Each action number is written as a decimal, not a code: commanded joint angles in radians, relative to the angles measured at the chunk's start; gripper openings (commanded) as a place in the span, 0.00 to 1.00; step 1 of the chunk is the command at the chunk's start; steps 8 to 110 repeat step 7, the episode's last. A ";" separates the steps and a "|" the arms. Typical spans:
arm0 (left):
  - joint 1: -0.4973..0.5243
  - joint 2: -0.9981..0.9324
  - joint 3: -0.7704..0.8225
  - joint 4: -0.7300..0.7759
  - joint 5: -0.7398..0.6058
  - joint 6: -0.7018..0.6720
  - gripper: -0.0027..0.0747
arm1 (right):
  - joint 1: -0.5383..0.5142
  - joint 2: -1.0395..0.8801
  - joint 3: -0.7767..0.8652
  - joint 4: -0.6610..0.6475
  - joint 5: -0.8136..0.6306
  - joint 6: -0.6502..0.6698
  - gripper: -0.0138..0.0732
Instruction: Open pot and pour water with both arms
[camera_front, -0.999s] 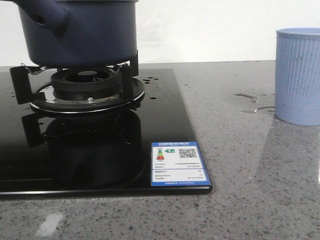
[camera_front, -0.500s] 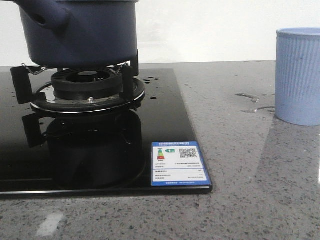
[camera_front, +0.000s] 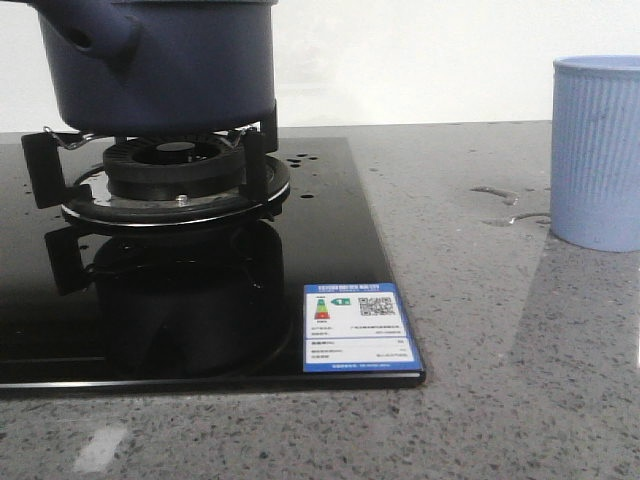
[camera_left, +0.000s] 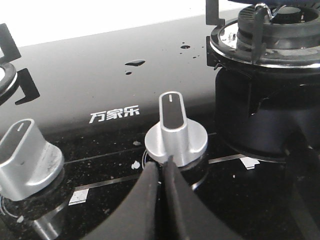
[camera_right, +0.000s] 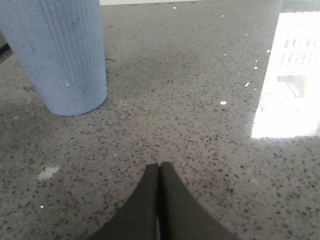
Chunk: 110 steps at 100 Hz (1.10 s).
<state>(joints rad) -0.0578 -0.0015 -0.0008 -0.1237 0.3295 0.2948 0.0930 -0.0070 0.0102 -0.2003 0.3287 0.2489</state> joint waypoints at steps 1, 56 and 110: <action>0.002 -0.027 0.012 -0.010 -0.050 -0.010 0.01 | -0.008 -0.019 0.025 -0.007 -0.010 -0.011 0.07; 0.002 -0.027 0.012 -0.010 -0.050 -0.010 0.01 | -0.008 -0.019 0.025 -0.007 -0.010 -0.011 0.07; 0.002 -0.027 0.012 -0.010 -0.050 -0.010 0.01 | -0.008 -0.019 0.025 -0.007 -0.010 -0.011 0.07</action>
